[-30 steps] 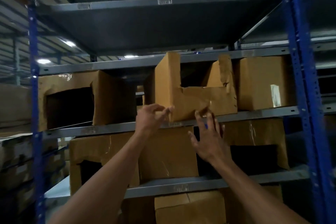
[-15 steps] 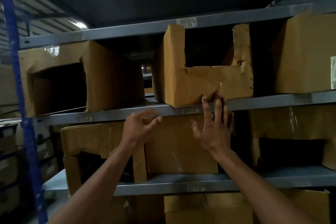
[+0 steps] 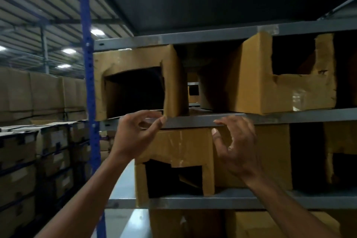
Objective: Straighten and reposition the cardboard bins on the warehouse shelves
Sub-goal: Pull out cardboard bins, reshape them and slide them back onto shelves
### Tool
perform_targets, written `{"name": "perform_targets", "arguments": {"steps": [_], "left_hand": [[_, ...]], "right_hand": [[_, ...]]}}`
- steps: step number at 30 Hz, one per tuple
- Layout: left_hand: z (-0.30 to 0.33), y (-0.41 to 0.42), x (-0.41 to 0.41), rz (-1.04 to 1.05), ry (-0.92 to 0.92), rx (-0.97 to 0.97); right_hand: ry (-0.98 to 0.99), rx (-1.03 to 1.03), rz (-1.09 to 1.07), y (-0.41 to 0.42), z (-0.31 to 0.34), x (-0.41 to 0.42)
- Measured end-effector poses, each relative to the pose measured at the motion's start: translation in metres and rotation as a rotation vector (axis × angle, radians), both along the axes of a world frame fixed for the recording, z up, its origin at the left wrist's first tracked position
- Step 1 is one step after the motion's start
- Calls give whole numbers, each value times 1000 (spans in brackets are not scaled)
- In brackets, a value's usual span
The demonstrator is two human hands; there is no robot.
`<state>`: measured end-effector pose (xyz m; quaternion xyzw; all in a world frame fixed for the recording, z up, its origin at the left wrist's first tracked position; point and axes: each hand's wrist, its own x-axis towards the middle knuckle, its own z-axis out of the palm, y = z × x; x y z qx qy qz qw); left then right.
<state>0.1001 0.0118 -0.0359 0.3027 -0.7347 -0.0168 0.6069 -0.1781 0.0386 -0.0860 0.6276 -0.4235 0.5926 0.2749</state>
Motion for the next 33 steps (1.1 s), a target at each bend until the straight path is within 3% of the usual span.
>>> {"name": "perform_targets", "arguments": {"steps": [7,14,20,27,33], "left_hand": [[24,-32,115,219,95,-60],[57,-83,154,521,79,-126],[64,-123,151,517,55,-39],[59,-141,147,512,125,97],[54,-112,147,446,38,70]], "right_hand": [[8,138,42,-29,57,96],[-137,361,-21,-81,126,130],[-309,518,6,-101,131,129],[-109,558,-123,-87,139,133],[-147,523,-169,-58,136,121]]}}
